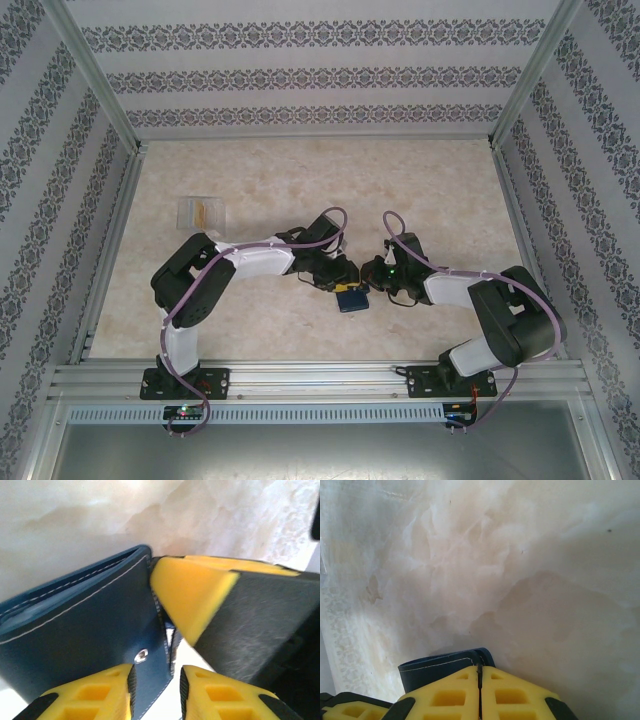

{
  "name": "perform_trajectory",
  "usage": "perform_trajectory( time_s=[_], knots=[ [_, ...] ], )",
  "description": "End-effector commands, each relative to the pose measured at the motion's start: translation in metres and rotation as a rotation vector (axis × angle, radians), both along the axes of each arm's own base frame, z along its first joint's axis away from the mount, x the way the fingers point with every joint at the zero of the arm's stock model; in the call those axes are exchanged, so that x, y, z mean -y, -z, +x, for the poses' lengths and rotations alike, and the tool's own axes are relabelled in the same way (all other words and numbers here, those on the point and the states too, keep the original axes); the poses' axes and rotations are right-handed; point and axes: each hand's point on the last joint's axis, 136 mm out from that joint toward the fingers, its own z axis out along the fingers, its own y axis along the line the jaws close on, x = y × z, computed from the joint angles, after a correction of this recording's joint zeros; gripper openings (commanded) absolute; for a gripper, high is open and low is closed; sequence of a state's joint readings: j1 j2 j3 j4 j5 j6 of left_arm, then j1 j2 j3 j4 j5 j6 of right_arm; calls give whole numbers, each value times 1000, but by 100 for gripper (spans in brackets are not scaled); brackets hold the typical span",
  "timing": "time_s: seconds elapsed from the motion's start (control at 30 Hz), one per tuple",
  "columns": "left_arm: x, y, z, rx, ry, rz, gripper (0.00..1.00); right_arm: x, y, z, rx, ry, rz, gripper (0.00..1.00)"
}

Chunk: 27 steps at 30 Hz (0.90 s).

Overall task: Put the credit cards into the card holder
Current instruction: Close the button on the card holder.

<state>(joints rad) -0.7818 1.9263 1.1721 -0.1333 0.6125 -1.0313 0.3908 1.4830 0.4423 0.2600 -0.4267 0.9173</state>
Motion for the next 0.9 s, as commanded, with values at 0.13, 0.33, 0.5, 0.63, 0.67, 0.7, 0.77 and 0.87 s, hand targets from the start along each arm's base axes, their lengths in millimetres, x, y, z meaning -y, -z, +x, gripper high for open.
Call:
perform_trajectory(
  time_s=[0.13,0.33,0.5,0.63,0.67,0.7,0.77,0.87],
  knots=[
    [18,2,3,13,-61,-43,28,8,19,-13,-63,20,-42,9],
    [21,14,-5,-15,-69,-49,20,8,20,-15,-66,21,-38,9],
    [20,14,-5,-9,-72,-45,11,8,19,-17,-64,18,-37,8],
    [20,12,-5,-3,-66,-47,6,9,20,-18,-65,20,-41,8],
    [20,11,-5,-2,-66,-49,6,9,20,-19,-65,20,-42,8],
    [19,10,-6,0,-64,-47,6,10,21,-19,-66,21,-44,8],
    [19,8,-6,6,-58,-48,6,11,21,-20,-64,21,-47,8],
    [17,5,-6,18,-41,-34,6,11,21,-21,-66,19,-48,8]
  ],
)
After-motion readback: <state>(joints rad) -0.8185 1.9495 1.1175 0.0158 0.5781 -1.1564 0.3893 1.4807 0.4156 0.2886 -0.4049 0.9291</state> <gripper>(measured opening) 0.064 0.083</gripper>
